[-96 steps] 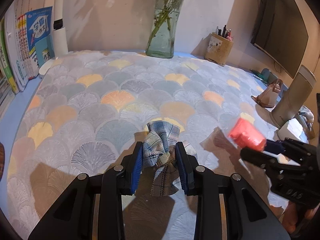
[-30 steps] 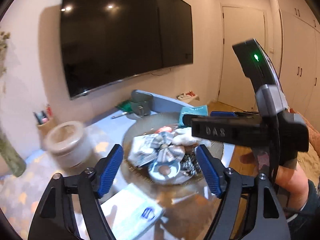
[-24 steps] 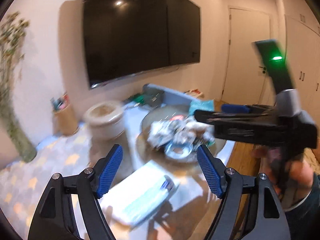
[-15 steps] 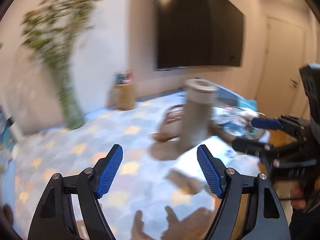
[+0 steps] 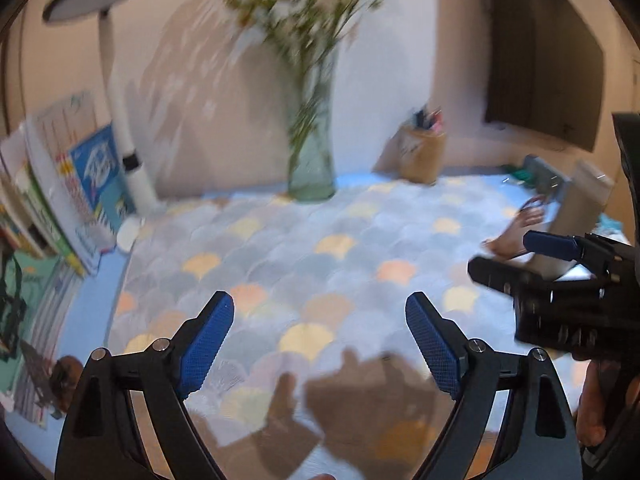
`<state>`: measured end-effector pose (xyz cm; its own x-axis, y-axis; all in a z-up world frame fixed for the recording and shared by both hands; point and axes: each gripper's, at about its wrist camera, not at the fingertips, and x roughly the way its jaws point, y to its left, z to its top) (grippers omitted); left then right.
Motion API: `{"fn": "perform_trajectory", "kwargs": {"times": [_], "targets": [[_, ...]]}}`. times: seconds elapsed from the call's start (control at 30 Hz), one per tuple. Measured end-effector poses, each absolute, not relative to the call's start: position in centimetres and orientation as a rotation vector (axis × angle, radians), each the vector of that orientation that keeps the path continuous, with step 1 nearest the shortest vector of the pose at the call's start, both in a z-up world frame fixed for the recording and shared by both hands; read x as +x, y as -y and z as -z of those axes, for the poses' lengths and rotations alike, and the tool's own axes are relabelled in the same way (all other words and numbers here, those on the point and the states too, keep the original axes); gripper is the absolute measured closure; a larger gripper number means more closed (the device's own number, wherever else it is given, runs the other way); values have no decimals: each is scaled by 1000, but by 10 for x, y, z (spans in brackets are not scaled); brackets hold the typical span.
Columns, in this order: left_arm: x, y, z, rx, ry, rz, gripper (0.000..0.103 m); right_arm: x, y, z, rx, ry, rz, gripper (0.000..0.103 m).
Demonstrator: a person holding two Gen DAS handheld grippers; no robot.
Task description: Organize soft objects
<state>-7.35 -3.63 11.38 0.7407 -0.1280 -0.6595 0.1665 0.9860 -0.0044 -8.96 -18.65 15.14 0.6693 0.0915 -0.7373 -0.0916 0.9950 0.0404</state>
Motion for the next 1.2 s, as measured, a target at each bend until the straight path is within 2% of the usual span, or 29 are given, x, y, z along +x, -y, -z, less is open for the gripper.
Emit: {"fn": "perform_trajectory", "kwargs": {"times": [0.13,0.23,0.3,0.6,0.8,0.9,1.2], "targets": [[-44,21,-70,29,-831,120,16,-51,181,-109,83,-927,-100,20],[-28,15,-48,9,-882,95,16,-22,180,-65,127,-1091,-106,20],[-16,10,-33,-22,-912,81,16,-13,181,-51,124,-1102,-86,20],[-1,4,-17,-35,-885,49,16,4,181,-27,59,-991,4,20],[-7,-1,-22,-56,-831,32,16,-11,185,-41,70,-881,17,19],[-5,1,-21,-40,-830,29,16,-14,176,-43,18,-861,27,14],[-10,11,-25,32,-792,21,16,-23,166,-47,-35,-806,38,13]]}}
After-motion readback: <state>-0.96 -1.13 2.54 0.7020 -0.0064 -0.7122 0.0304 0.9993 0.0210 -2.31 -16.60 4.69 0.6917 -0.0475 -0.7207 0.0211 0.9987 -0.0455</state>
